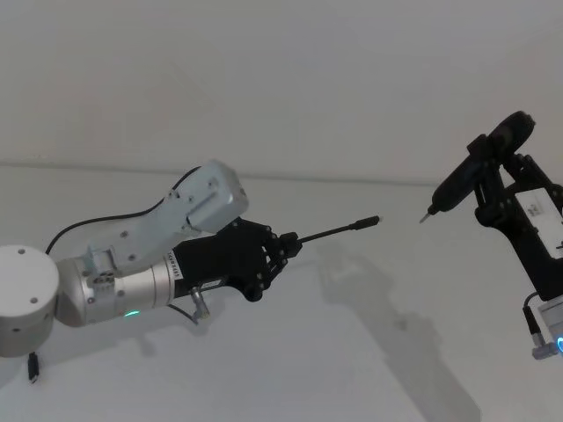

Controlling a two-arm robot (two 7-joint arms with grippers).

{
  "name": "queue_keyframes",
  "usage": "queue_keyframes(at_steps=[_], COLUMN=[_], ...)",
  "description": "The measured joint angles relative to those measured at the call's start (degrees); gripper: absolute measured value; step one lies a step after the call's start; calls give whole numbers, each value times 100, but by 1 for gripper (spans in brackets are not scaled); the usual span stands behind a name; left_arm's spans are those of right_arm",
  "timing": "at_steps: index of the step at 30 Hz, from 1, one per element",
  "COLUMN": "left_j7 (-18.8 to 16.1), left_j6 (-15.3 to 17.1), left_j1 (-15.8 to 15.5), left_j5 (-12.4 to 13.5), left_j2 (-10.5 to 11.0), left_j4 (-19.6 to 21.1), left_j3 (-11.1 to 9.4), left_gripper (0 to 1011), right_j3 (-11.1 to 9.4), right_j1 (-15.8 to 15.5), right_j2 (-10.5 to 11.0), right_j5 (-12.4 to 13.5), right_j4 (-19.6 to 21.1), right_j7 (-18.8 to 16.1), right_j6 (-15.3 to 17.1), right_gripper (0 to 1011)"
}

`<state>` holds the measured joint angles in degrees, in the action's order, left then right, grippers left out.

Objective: Pick up the data cable with the one hand.

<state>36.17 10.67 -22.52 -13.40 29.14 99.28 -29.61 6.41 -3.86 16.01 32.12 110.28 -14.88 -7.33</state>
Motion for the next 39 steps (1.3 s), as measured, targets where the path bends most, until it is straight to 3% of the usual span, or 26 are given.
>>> queue_keyframes(at_steps=[7,17,39], left_j7=[352,595,762], left_j6=[-74,-119,-145], left_j1=[-70,-119,-151], left_j5=[-259,-447,-575], left_j2=[147,255,327], left_j4=[-39,-66,-83], left_j3=[34,53,67], left_gripper=[51,51,51], right_j3=[-2,79,288], right_j1=[21,65,287], right_j2=[-73,-139,-121], right_j5=[352,653,832], right_j4=[-100,-366,-715], right_j7=[-196,-318,-377], right_j6=[-66,-71,-12], right_gripper=[268,268,268])
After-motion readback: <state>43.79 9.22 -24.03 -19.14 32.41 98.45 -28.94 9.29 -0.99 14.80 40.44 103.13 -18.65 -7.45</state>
